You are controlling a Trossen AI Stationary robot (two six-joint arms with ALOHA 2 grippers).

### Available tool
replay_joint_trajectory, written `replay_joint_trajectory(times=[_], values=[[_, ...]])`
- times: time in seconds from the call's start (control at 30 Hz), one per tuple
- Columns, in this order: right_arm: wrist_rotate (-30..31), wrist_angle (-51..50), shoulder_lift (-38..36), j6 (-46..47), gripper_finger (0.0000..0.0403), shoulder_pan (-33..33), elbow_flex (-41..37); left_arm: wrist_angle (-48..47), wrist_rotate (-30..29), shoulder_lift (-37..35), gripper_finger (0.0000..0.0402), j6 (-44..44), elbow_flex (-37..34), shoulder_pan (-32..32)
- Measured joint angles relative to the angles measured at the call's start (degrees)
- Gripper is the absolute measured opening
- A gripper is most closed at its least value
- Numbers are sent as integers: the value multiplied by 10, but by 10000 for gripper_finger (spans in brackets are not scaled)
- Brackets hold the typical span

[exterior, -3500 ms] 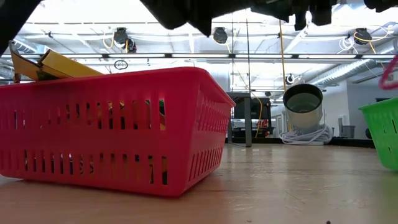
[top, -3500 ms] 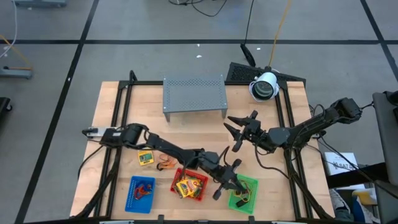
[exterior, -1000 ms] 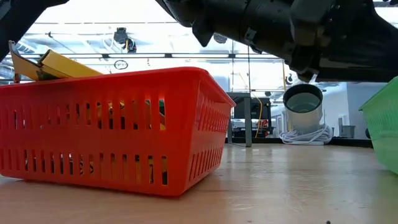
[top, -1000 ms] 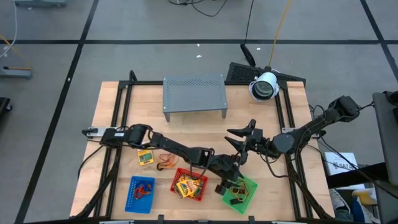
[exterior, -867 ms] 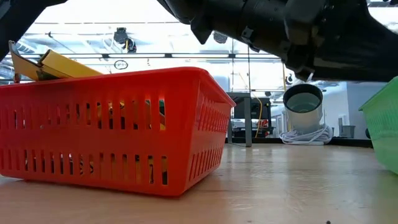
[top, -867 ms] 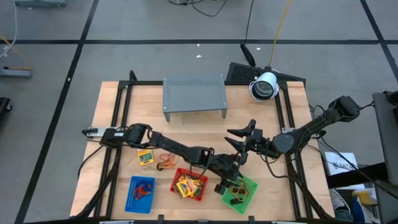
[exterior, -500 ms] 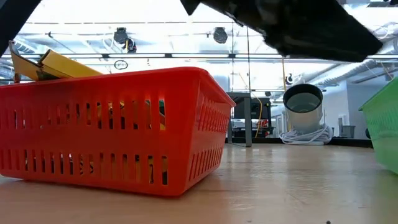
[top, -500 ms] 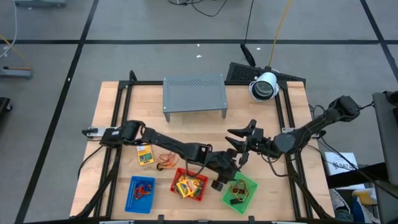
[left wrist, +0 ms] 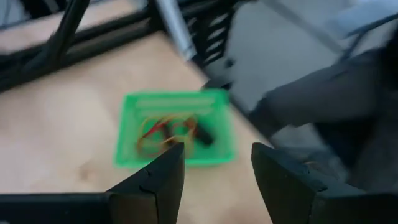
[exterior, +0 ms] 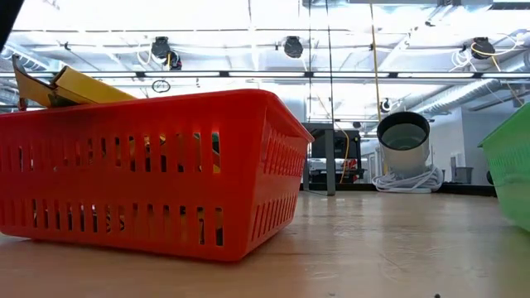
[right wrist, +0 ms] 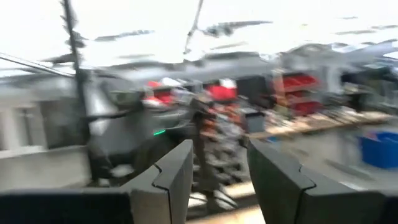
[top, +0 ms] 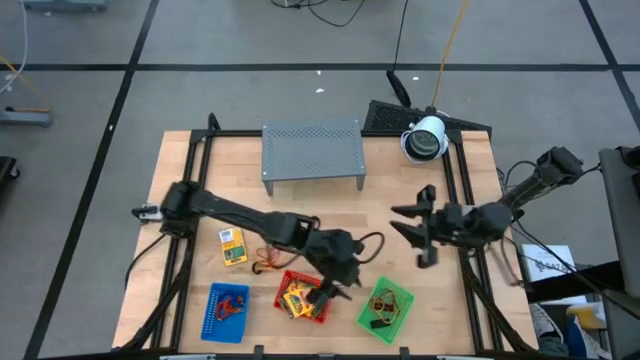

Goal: Pick & Place Office Desk Supplies
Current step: Put the bottom orange rubber band into the green basket

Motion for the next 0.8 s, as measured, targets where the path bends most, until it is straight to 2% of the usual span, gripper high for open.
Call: replay_joint_trajectory(times=[0.1,0.17,0.3,0.43,0.57,0.67,0.8], values=[[-32,-28,-26,-2,141,31,0,9,48,-46,195,-5,-21,-11],[-39,-56,-36,1,141,50,0,51,83,-77,195,-14,-46,-18],[-40,-100,-34,20,141,73,0,155,78,-157,195,-54,-138,-30],[-39,-121,-21,32,141,89,0,205,-17,-244,196,-119,-246,-26],[-39,-143,-13,39,141,102,0,188,-147,-332,196,-193,-323,-26],[-39,-183,-11,45,141,106,0,126,-225,-388,196,-270,-353,-28],[-36,-228,-12,68,141,105,0,28,-273,-427,195,-374,-355,-40]])
